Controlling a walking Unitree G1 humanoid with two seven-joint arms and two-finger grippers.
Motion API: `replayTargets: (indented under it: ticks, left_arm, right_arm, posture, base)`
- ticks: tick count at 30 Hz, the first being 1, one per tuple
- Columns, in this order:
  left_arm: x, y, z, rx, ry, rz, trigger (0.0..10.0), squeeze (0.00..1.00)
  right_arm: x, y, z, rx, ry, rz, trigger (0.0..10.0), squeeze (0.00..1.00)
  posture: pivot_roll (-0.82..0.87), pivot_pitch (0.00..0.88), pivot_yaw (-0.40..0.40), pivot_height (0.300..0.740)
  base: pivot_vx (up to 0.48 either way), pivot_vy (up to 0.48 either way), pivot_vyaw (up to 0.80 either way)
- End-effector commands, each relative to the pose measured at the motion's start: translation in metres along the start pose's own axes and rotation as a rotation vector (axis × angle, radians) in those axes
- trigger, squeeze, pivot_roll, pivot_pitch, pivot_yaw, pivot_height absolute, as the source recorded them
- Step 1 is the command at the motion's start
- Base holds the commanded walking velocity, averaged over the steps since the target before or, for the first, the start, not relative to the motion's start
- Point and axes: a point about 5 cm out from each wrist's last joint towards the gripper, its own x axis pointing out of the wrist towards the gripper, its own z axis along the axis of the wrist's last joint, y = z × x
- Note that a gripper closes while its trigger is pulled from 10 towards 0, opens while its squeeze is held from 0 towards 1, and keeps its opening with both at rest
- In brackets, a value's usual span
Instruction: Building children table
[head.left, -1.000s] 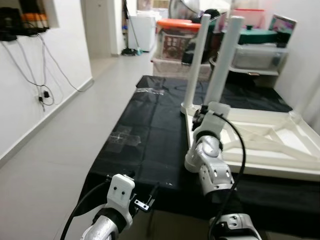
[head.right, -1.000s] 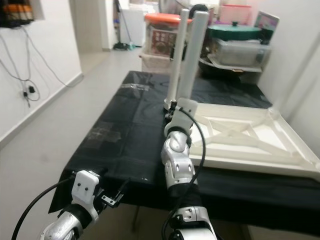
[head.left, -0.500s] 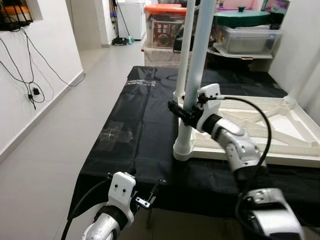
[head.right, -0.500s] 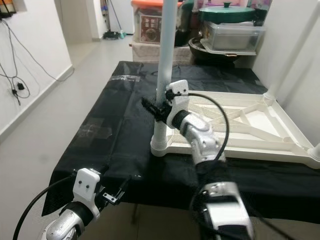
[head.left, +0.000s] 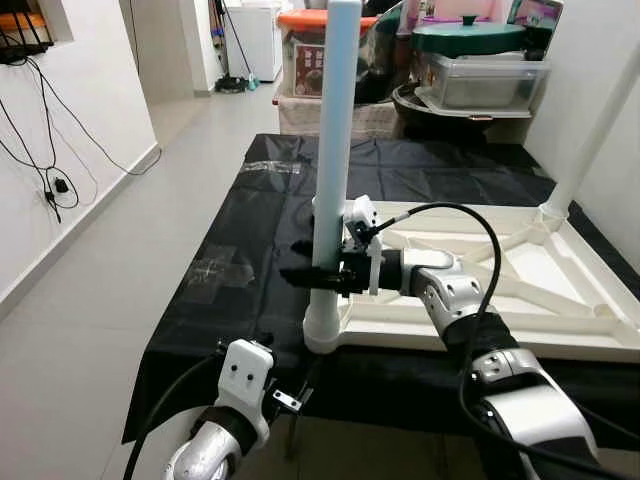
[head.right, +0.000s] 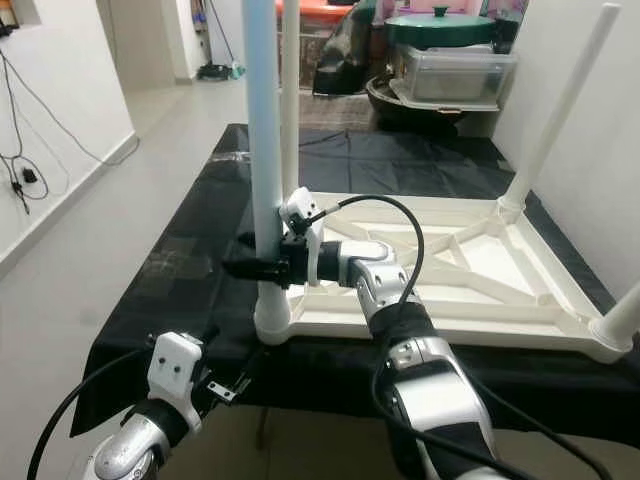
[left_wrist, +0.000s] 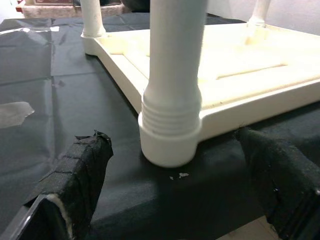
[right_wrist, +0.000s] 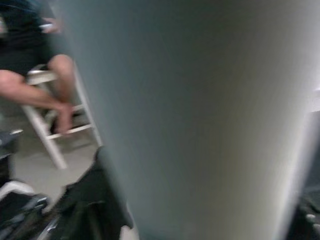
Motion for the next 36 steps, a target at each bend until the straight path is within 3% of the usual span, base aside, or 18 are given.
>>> replayTargets:
  ticks: [1, 8, 9, 11, 12, 14, 15, 16, 19, 23, 24, 25, 26, 27, 28, 34, 35, 36]
  left_arm:
    - [-0.002, 0.001, -0.002, 0.003, 0.007, 0.009, 10.0, 0.0]
    - [-0.003, 0.0, -0.002, -0.002, 0.006, 0.009, 10.0, 0.0]
    - [-0.003, 0.0, -0.002, -0.002, 0.006, 0.009, 10.0, 0.0]
    - [-0.004, 0.0, -0.002, -0.004, 0.007, 0.005, 10.0, 0.0]
    - [-0.004, 0.0, -0.002, -0.004, 0.007, 0.005, 10.0, 0.0]
    - [-0.001, 0.001, -0.002, -0.003, 0.008, -0.003, 10.0, 0.0]
    - [-0.001, 0.001, -0.002, -0.003, 0.008, -0.003, 10.0, 0.0]
    - [0.0, 0.001, -0.002, -0.002, 0.007, -0.005, 10.0, 0.0]
    - [0.003, 0.001, -0.001, 0.005, 0.003, -0.012, 10.0, 0.0]
    - [0.003, 0.0, -0.001, 0.007, 0.002, -0.015, 10.0, 0.0]
    - [0.003, 0.0, -0.002, 0.006, 0.002, -0.014, 10.0, 0.0]
    - [0.004, -0.001, -0.002, 0.006, 0.002, -0.014, 10.0, 0.0]
    - [0.004, -0.001, -0.002, 0.005, 0.001, -0.015, 10.0, 0.0]
    - [0.004, -0.001, -0.002, 0.005, 0.001, -0.015, 10.0, 0.0]
    - [0.004, -0.002, -0.002, 0.004, 0.001, -0.014, 10.0, 0.0]
    - [0.004, -0.002, -0.003, 0.0, 0.001, -0.014, 10.0, 0.0]
    - [0.004, -0.002, -0.003, -0.001, 0.002, -0.016, 10.0, 0.0]
    - [0.004, -0.002, -0.003, -0.001, 0.002, -0.016, 10.0, 0.0]
  right_arm:
    - [0.012, 0.004, -0.01, 0.032, 0.013, 0.026, 0.0, 0.0]
    - [0.004, -0.019, -0.024, -0.015, -0.035, -0.504, 0.0, 0.0]
    - [0.004, -0.019, -0.024, -0.015, -0.035, -0.504, 0.0, 0.0]
    - [-0.014, -0.029, -0.034, -0.004, -0.032, -0.837, 0.0, 0.0]
    - [-0.014, -0.029, -0.034, -0.004, -0.032, -0.837, 0.0, 0.0]
    - [-0.053, -0.031, -0.046, 0.061, -0.016, -1.385, 0.0, 0.0]
    - [-0.053, -0.031, -0.046, 0.061, -0.016, -1.385, 0.0, 0.0]
    - [-0.069, -0.026, -0.05, 0.086, -0.01, -1.572, 0.0, 0.0]
    - [-0.068, -0.008, -0.056, 0.201, -0.076, -1.742, 0.0, 0.0]
    - [-0.049, 0.002, -0.053, 0.266, -0.143, -1.759, 0.0, 0.0]
    - [-0.038, 0.002, -0.05, 0.263, -0.169, -1.723, 3.5, 0.0]
    - [-0.031, 0.003, -0.048, 0.261, -0.186, -1.697, 3.5, 0.0]
    - [-0.023, 0.003, -0.045, 0.25, -0.214, -1.641, 10.0, 0.0]
    - [-0.023, 0.003, -0.045, 0.25, -0.214, -1.641, 10.0, 0.0]
    - [-0.018, 0.004, -0.041, 0.231, -0.235, -1.604, 10.0, 1.0]
    - [-0.019, 0.005, -0.029, 0.175, -0.273, -1.561, 10.0, 1.0]
    - [-0.016, 0.0, -0.024, 0.167, -0.292, -1.414, 10.0, 0.0]
    - [-0.016, 0.0, -0.024, 0.167, -0.292, -1.414, 10.0, 0.0]
  posture:
    - [0.14, 0.0, -0.056, 0.74]
    - [0.12, 0.0, -0.046, 0.74]
    - [0.12, 0.0, -0.046, 0.74]
    - [0.12, 0.0, -0.04, 0.74]
    - [0.12, 0.0, -0.04, 0.74]
    - [0.1, 0.0, -0.025, 0.74]
    - [0.1, 0.0, -0.025, 0.74]
    - [0.1, 0.0, -0.023, 0.74]
    - [0.1, 0.0, -0.019, 0.74]
    - [0.1, 0.0, -0.021, 0.74]
    - [0.1, 0.0, -0.025, 0.74]
    - [0.1, 0.0, -0.025, 0.74]
    - [0.09, 0.0, -0.029, 0.74]
    - [0.09, 0.0, -0.029, 0.74]
    - [0.08, 0.0, -0.029, 0.74]
    - [0.07, 0.0, -0.02, 0.74]
    - [0.07, 0.0, -0.011, 0.74]
    - [0.07, 0.0, -0.011, 0.74]
  base:
    - [0.0, 0.0, 0.0]
    - [0.0, 0.0, 0.0]
    - [0.0, 0.0, 0.0]
    - [0.0, 0.0, 0.0]
    - [0.0, 0.0, 0.0]
    - [0.0, 0.0, 0.0]
    - [0.0, 0.0, 0.0]
    - [0.0, 0.0, 0.0]
    - [0.0, 0.0, 0.0]
    - [0.0, 0.0, 0.0]
    - [0.0, 0.0, 0.0]
    - [0.0, 0.0, 0.0]
    - [0.0, 0.0, 0.0]
    - [0.0, 0.0, 0.0]
    - [0.0, 0.0, 0.0]
    - [0.0, 0.0, 0.0]
    - [0.0, 0.0, 0.0]
    - [0.0, 0.0, 0.0]
